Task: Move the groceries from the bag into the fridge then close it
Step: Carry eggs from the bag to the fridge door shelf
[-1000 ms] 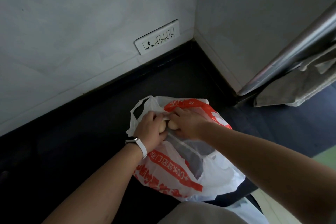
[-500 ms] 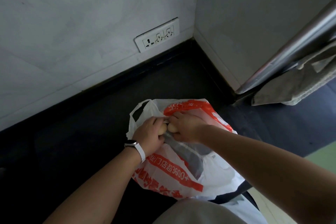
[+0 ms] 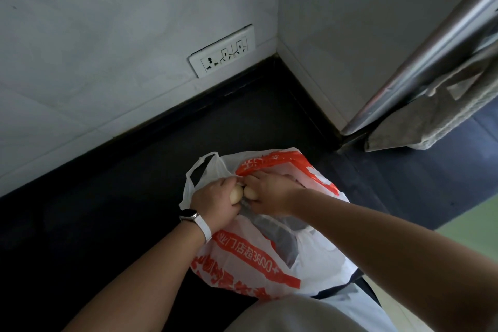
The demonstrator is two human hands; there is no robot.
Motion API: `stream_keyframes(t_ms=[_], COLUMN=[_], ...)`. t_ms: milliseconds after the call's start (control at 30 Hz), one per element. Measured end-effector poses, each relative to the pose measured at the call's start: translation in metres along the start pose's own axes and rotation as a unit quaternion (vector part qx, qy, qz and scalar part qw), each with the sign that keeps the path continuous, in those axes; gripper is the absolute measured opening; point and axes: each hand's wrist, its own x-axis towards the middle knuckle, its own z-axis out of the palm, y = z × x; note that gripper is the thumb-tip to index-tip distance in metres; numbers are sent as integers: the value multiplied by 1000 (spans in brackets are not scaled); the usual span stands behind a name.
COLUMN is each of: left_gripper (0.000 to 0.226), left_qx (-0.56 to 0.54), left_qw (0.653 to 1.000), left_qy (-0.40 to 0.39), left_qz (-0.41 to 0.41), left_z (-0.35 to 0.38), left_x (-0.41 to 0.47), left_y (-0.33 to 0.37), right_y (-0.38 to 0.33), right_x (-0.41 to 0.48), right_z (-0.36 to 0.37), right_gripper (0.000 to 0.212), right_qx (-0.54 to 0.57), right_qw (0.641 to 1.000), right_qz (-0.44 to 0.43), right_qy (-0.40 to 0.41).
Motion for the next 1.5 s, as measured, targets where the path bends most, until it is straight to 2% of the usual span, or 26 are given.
stream_keyframes(t_ms=[167, 467, 733, 833, 1100, 1267, 1500], left_gripper=[52, 42, 23, 18, 22, 23, 27], left_qx=[-19, 23, -55, -118, -176, -200, -205], left_qw=[998, 986, 977, 975, 961, 952, 938], left_qy=[58, 168, 205, 189, 212, 231, 267], left_qz=[1, 7, 14, 6, 3, -28, -84], left_z=[-6, -32, -52, -57, -48, -48, -45], left_x=[-10, -29, -81, -102, -137, -152, -167], left_y=[1, 5, 28, 37, 54, 79, 119], right_y=[-3, -27, -61, -76, -91, -85, -66], right_x=[-4, -36, -75, -98, -144, -163, -179], right_z=[-14, -48, -51, -52, -38, -40, -55], right_gripper=[47, 37, 27, 23, 26, 34, 29], right_qx=[38, 9, -9, -21, 20, 49, 62], right_qw=[999, 999, 994, 990, 988, 989, 987], right_qz=[4, 17, 29, 20, 17, -7, -65], right_qy=[10, 51, 108, 135, 152, 141, 132])
